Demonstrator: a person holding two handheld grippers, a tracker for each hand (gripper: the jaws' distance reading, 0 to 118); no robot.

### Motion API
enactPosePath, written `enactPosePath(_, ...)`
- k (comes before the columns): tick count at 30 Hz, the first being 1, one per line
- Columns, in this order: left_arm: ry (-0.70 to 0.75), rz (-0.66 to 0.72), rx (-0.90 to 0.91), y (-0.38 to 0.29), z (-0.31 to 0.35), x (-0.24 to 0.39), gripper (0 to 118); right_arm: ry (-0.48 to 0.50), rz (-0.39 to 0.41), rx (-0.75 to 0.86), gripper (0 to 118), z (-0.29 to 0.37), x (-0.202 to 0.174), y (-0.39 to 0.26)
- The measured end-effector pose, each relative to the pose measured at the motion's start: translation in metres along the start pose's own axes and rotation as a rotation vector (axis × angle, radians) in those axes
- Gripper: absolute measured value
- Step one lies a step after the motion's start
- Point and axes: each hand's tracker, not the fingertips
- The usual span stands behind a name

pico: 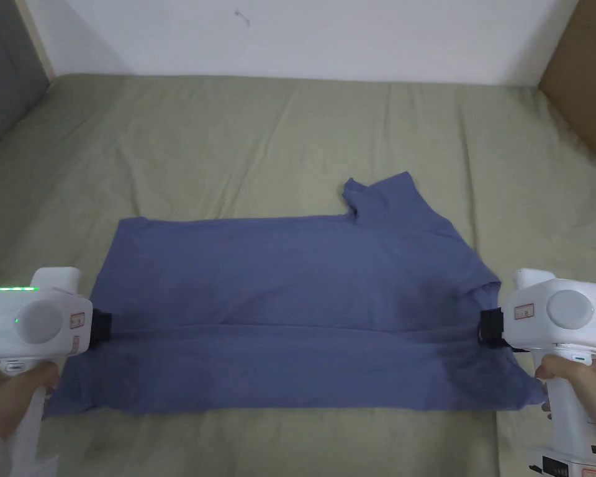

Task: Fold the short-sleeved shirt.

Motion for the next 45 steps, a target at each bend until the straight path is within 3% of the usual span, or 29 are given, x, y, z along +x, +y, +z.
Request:
enactPosePath(1,0.005,0.000,-0.008,-0.001,0.000,-0.002,79,-0.021,0.012,0.007,60,0.000,-0.001,0.000)
enactPosePath(2,0.004,0.003,-0.013,-0.002,0.000,-0.005,97,-0.044,0.024,0.007,72,0.001,0.000,-0.001)
enactPosePath(3,0.013,0.024,0.003,-0.004,0.006,-0.007,104,-0.037,0.024,0.019,71,0.005,0.001,-0.002)
enactPosePath(6,-0.005,0.100,0.057,-0.009,0.028,-0.019,104,-0.047,-0.001,0.070,71,0.023,0.005,-0.004)
enactPosePath(9,-0.031,0.137,0.088,-0.018,0.053,-0.030,103,0.023,-0.071,0.119,68,0.045,0.008,-0.010)
enactPosePath(11,-0.080,0.138,0.119,-0.032,0.075,-0.034,82,0.056,-0.066,0.125,59,0.058,0.005,-0.018)
enactPosePath(12,-0.095,0.137,0.122,-0.039,0.082,-0.035,60,0.056,-0.050,0.133,42,0.063,0.001,-0.023)
enactPosePath(13,-0.118,0.134,0.122,-0.047,0.089,-0.036,27,0.021,-0.027,0.147,16,0.068,-0.004,-0.029)
enactPosePath(14,-0.134,0.133,0.116,-0.057,0.091,-0.036,6,-0.042,-0.012,0.163,10,0.070,-0.009,-0.037)
enactPosePath(15,-0.149,0.134,0.110,-0.067,0.094,-0.035,0,-0.069,-0.009,0.182,7,0.070,-0.011,-0.044)
enactPosePath(16,-0.129,0.146,0.114,-0.079,0.094,-0.034,0,-0.042,-0.016,0.164,1,0.070,-0.014,-0.050)
enactPosePath(19,-0.209,0.196,0.058,-0.104,0.092,-0.038,0,0.087,-0.085,0.114,1,0.063,-0.009,-0.069)
enactPosePath(24,-0.132,0.177,0.042,-0.113,0.084,-0.044,0,0.049,-0.042,0.098,1,0.058,-0.016,-0.089)
enactPosePath(25,-0.127,0.187,0.053,-0.109,0.082,-0.045,12,0.055,-0.048,0.093,1,0.058,-0.016,-0.090)
enactPosePath(28,-0.116,0.227,0.058,-0.098,0.065,-0.055,88,0.062,-0.059,0.091,1,0.059,-0.017,-0.091)
enactPosePath(29,-0.105,0.246,0.056,-0.094,0.061,-0.054,94,0.057,-0.057,0.085,1,0.058,-0.017,-0.092)
enactPosePath(33,-0.139,0.313,-0.023,-0.089,0.027,-0.049,93,0.039,-0.044,0.067,1,0.056,-0.019,-0.095)
enactPosePath(35,-0.132,0.283,-0.101,-0.090,0.012,-0.040,87,0.042,-0.048,0.060,1,0.055,-0.018,-0.097)
enactPosePath(37,-0.020,0.171,-0.064,-0.090,0.015,-0.024,78,0.042,-0.056,0.056,1,0.057,-0.017,-0.100)
enactPosePath(38,-0.022,0.194,-0.044,-0.088,0.022,-0.020,66,0.039,-0.059,0.053,1,0.057,-0.017,-0.101)
enactPosePath(40,0.006,0.181,-0.019,-0.086,0.029,-0.016,28,0.020,-0.060,0.050,1,0.055,-0.012,-0.101)
enactPosePath(42,-0.054,0.194,-0.017,-0.088,0.028,-0.020,10,0.007,-0.066,0.049,2,0.054,-0.008,-0.101)
enactPosePath(43,-0.054,0.185,-0.027,-0.086,0.028,-0.018,9,0.009,-0.080,0.052,14,0.055,-0.005,-0.099)
enactPosePath(45,-0.026,0.133,-0.035,-0.083,0.028,-0.013,9,0.012,-0.101,0.061,60,0.050,0.011,-0.092)
